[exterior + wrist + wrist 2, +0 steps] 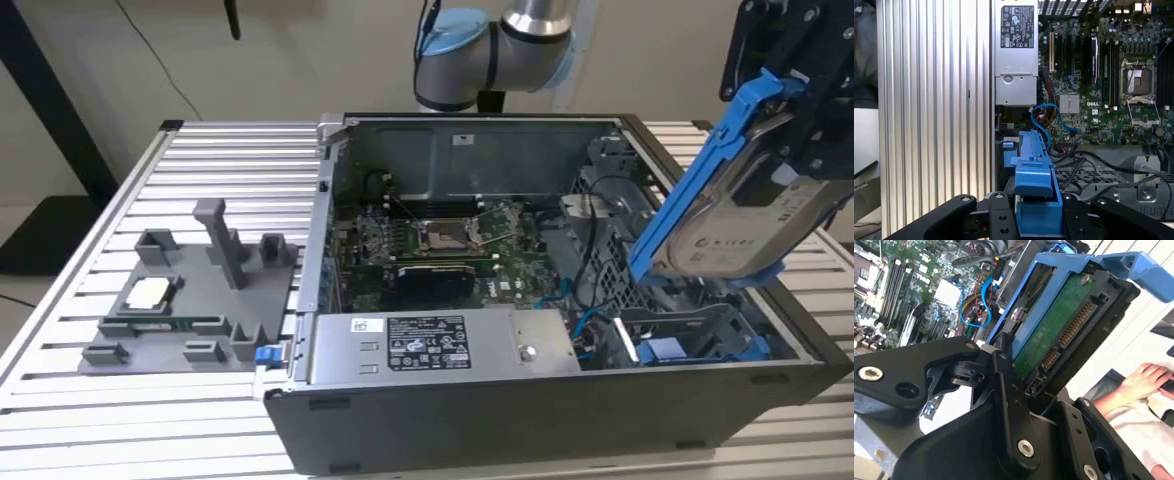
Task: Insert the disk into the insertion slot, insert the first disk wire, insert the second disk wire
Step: 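Insert the disk into the insertion slot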
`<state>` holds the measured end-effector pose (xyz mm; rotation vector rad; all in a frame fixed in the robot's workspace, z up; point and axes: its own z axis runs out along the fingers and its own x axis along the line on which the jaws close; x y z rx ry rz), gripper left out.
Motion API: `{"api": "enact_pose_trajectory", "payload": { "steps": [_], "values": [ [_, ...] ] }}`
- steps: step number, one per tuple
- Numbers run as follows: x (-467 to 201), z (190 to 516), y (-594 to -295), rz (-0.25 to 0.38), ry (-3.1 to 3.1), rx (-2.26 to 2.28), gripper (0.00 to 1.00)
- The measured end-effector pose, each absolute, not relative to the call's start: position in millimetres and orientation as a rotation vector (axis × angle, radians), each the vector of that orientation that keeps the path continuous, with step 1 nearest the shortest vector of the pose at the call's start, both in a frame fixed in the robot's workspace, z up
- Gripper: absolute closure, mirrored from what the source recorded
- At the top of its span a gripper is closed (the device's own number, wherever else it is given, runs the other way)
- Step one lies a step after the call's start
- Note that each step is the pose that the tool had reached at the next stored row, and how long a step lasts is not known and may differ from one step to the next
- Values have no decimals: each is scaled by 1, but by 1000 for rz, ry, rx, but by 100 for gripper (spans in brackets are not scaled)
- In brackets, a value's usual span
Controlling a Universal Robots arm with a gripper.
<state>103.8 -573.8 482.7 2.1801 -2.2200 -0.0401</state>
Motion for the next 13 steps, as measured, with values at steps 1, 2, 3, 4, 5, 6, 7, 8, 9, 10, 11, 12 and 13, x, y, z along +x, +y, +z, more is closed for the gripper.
{"api": "enact_pose_trajectory", "payload": {
  "steps": [1,2,3,4,5,6,7,8,9,10,11,12,13],
  "values": [
    [104,481,-574,-40,-2220,2180,67],
    [104,479,-574,-39,-2220,2180,67],
    [104,478,-574,-39,-2220,2180,67],
    [104,476,-574,-39,-2220,2180,67],
    [104,475,-574,-39,-2220,2180,67],
    [105,473,-574,-39,-2221,2180,67],
    [106,472,-574,-39,-2221,2180,67],
    [107,471,-574,-39,-2220,2180,67],
    [108,469,-574,-39,-2220,2180,67],
    [109,468,-574,-39,-2220,2180,67],
    [111,467,-574,-39,-2220,2180,67],
    [112,465,-574,-39,-2221,2180,67],
    [113,464,-574,-39,-2221,2180,67]
  ]
}}
